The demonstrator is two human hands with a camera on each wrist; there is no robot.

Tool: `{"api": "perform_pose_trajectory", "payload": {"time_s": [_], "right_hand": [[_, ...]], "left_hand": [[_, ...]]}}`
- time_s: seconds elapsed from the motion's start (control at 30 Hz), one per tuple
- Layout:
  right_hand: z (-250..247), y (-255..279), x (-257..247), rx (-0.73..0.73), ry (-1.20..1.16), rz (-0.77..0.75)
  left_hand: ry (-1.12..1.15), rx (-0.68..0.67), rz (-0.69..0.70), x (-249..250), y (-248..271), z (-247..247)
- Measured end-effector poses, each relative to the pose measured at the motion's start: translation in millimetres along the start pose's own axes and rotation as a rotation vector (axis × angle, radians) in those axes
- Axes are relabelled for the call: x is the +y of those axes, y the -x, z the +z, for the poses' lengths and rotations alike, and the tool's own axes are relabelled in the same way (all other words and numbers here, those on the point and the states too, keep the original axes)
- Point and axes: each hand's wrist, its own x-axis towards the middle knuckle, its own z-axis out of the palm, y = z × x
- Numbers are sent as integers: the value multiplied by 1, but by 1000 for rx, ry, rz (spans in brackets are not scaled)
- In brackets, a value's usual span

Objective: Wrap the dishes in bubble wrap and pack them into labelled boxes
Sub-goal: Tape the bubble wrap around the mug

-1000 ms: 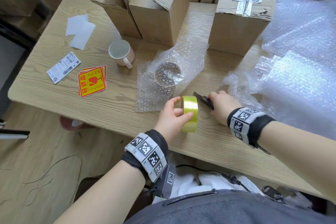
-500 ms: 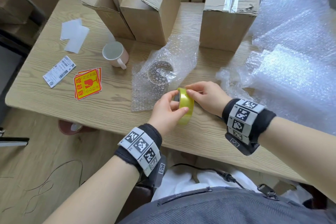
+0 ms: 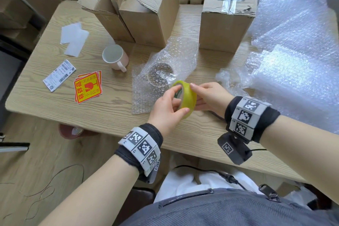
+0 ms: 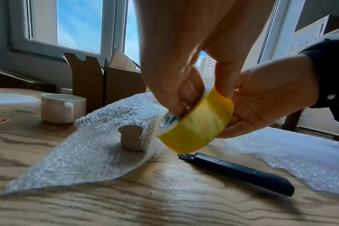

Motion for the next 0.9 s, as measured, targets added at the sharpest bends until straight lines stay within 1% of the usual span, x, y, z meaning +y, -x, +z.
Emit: {"api": "perform_pose_trajectory", "payload": {"time_s": [0.03,0.07,0.17,0.2,0.3,0.33,0.4,0.43,0.5,0.57,0.6,0.77,0.9], "right_hand": [[0,2,-3,-70,-113,66],[-1,4,-6,-106,-181,103],[-6,5,-11,-138,-275,131],[-7,5,-14,-123,-262,114],[-8,5,-22,6,-137,75],[-8,5,-23,24,-109,77],[-7,7,-25,2,-94,78],[-6,8,-27,-11,-85,76],[-5,9,-28,-22,-66,72],[-4,10,-29,-30,-56,62],[-3,10,-30,-38,-58,55],[-5,14,-30,-139,-75,27],[-7,14,-31,-157,-46,45]], "left_hand": [[-28,-5,10,1,0,-1],[-54,-14,18,2,0,-1],[-89,-42,37,2,2,-5],[-98,-19,56,1,2,-6],[-194,143,130,-1,-2,-14],[-225,158,142,0,-4,-17],[-255,94,124,3,-9,-21],[-228,31,92,5,-10,-22],[-42,-73,8,7,-10,-23],[123,-83,-47,7,-11,-22],[156,-75,-54,7,-11,-22],[180,-65,-50,10,-11,-27],[141,-58,-33,11,-12,-31]]}}
